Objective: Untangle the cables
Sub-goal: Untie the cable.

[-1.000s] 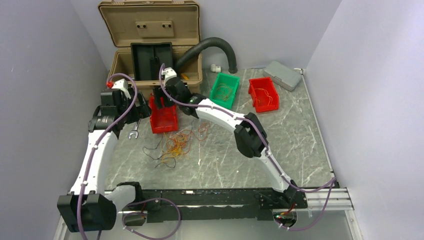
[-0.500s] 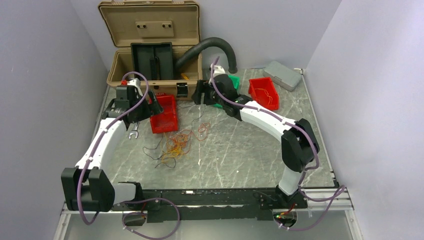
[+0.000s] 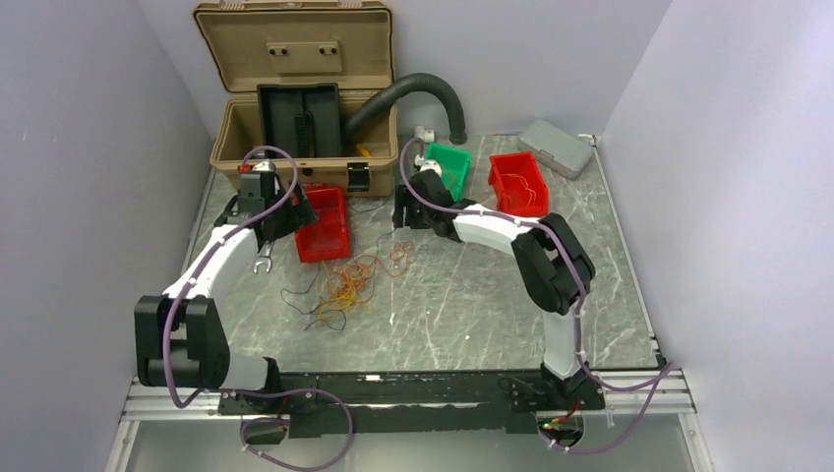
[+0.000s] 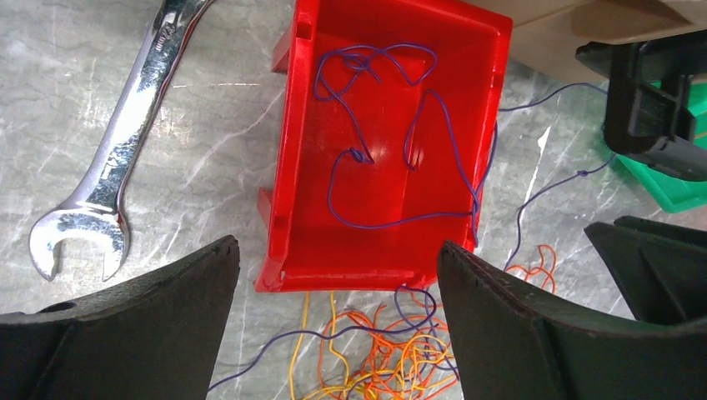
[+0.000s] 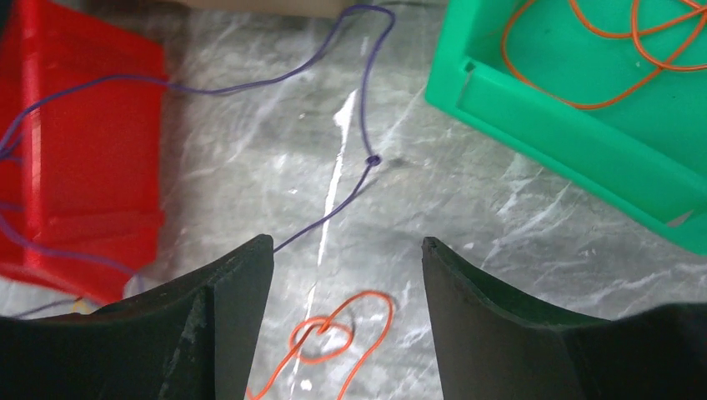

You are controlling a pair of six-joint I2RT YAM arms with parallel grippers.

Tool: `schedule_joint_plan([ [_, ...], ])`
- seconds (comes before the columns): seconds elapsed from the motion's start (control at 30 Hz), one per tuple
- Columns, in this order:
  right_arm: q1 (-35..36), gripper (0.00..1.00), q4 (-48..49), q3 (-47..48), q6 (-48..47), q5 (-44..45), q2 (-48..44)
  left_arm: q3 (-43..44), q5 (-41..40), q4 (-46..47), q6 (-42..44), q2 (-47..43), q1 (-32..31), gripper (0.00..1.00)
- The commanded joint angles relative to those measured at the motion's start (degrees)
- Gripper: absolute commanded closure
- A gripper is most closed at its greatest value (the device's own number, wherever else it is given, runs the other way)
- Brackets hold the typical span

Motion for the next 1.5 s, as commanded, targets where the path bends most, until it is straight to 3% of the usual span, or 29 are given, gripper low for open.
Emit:
schedule_joint_plan([
  [0.0,-1.46,0.33,7.12,3.41,2.03,2.37,3.35,-0.84,-0.29,4.75,-1.31,1.54,-0.05,0.1],
  [0.33,-2.22,0.38,9.54,13.96,-0.7,0.98,15.79,-7.71,-5.15,7.65,-4.92,-5.92,-1.97,0.06],
  [0.4,-2.18,0.5,8.9,15.84,-1.62,0.29,17.09,-8.23,-5.04,7.58,-4.85,-7.34,-2.02,0.06],
  [0.43,-2.18,0.61,9.35,15.7,-1.93,0.09,17.01,-8.39,-5.11,7.4,-4.83,-8.11,-2.17,0.06],
  [0.47,-2.2,0.81,9.9,14.88,-1.95,-0.05,16.4,-8.65,-5.46,7.17,-4.8,-9.05,-2.64,0.06],
  [0.53,-2.19,1.0,12.55,10.47,-2.1,0.02,12.86,-9.49,-7.12,7.5,-4.21,-11.32,-4.65,0.06],
  [0.73,-2.04,1.0,21.53,-12.07,-2.2,-0.43,-8.56,-10.21,-9.27,7.48,-2.97,-15.09,-11.04,0.06],
  [1.07,-1.98,1.0,9.19,-32.43,-5.39,-0.35,-42.92,-7.74,-8.97,6.18,0.35,-15.72,-17.54,0.06],
  [1.27,-1.93,1.0,0.7,-31.35,-11.13,-4.41,-58.02,-5.99,-6.07,6.06,2.84,-15.38,-19.02,0.06],
  [1.47,-1.77,1.0,-7.68,-21.26,-14.49,-12.75,-58.97,-0.18,-1.59,4.48,5.8,-10.78,-20.08,0.06],
])
